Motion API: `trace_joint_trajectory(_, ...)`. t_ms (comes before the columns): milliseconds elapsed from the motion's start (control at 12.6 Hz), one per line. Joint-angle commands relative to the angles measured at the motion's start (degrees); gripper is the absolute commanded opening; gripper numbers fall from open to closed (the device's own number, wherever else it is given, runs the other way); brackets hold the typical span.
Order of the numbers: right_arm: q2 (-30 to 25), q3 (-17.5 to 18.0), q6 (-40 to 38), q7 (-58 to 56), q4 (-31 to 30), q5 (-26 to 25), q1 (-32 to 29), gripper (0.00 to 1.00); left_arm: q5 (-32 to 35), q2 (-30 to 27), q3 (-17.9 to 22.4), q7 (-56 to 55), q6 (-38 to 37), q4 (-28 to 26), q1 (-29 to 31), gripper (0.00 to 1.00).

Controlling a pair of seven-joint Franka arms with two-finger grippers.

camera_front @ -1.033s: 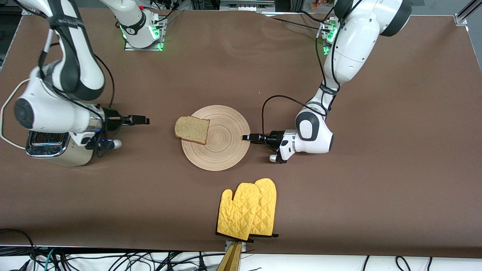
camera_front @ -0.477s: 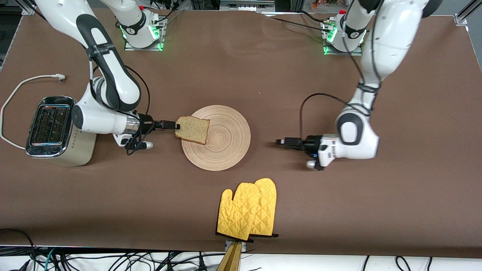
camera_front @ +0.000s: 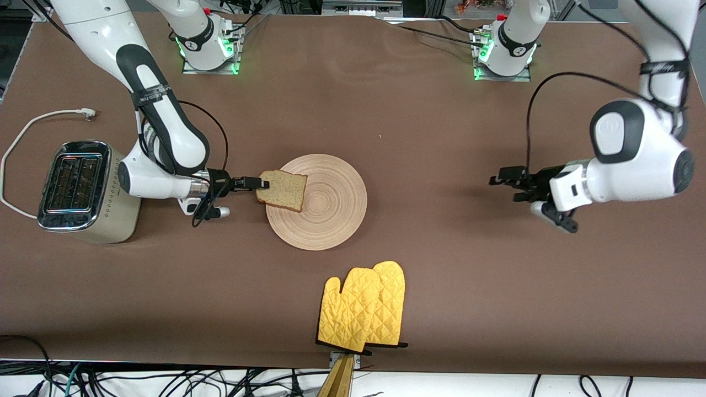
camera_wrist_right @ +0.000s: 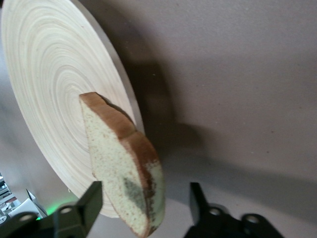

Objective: Move plate and put bread in toaster
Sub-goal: 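Lift the bread with the right gripper while the left gripper withdraws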

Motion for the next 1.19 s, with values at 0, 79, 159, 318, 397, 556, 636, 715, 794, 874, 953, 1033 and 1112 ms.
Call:
trace_joint_trajectory(0, -0.27, 0.28, -0.16, -1.52, -0.21, 1.57, -0.66, 0.08, 10.05, -5.67, -0.3, -0.16, 4.45, -3.46, -0.18, 1.0)
trace_joint_trajectory(79, -0.53, 0.19, -0.34, -1.0, 0.31, 1.48, -0.74, 0.0, 10.6, -8.64, -0.21, -0.34, 4.55, -5.03, 0.95, 1.0)
trace_joint_trajectory(159, -1.15, 0.1, -0.95, 0.14, 0.67, 1.48, -0.74, 0.0, 10.69, -10.85, -0.21, -0.34, 4.29, -5.92, 1.57, 1.0)
trace_joint_trajectory(318, -2.55, -0.16, -3.31, 2.77, 1.81, 1.48, -0.74, 0.0, 16.54, -14.19, -0.21, -2.08, 2.8, -6.28, 3.24, 1.0)
trace_joint_trajectory(397, -3.51, -0.68, -5.5, 5.57, 2.77, 1.04, -0.74, 0.0, 19.28, -15.43, -0.21, -5.84, 2.45, -6.28, 3.33, 1.0)
trace_joint_trajectory(556, -7.02, -2.44, -11.21, 10.59, 4.8, -0.97, -0.74, 0.0, 23.06, -19.03, -0.3, -14.54, 0.78, -6.98, 3.51, 1.0)
trace_joint_trajectory(636, -9.91, -3.14, -11.93, 13.83, 4.98, -3.16, -0.74, 0.0, 25.87, -20.17, -0.56, -17.71, 0.6, -6.98, 3.51, 1.0)
trace_joint_trajectory(715, -12.46, -3.15, -12.81, 16.91, 5.41, -7.27, -0.74, 0.0, 28.07, -21.23, -0.83, -20.09, 0.08, -6.89, 3.42, 1.0)
trace_joint_trajectory(794, -14.66, -3.24, -14.91, 19.81, 6.29, -13.83, -0.74, 0.0, 29.4, -21.94, -0.92, -21.33, -0.89, -6.81, 3.42, 1.0)
trace_joint_trajectory(874, -16.08, -3.41, -18.67, 21.93, 7.77, -19.99, -0.74, 0.0, 29.5, -22.21, -0.92, -21.61, -0.98, -6.54, 3.42, 1.0)
trace_joint_trajectory(953, -16.88, -5.15, -21.84, 22.91, 9.79, -25.71, -0.74, 0.0, 29.42, -22.12, -0.92, -21.61, -0.98, -6.37, 3.42, 1.0)
trace_joint_trajectory(1033, -16.97, -7.26, -25.62, 22.65, 13.12, -30.29, -0.74, 0.0, 29.33, -22.03, -0.83, -21.87, -1.16, -6.28, 3.42, 1.0)
trace_joint_trajectory(1112, -16.28, -9.11, -31.48, 22.74, 17.5, -34.25, -0.74, 0.0, 28.37, -22.03, -0.92, -22.92, -2.2, -5.84, 3.42, 1.0)
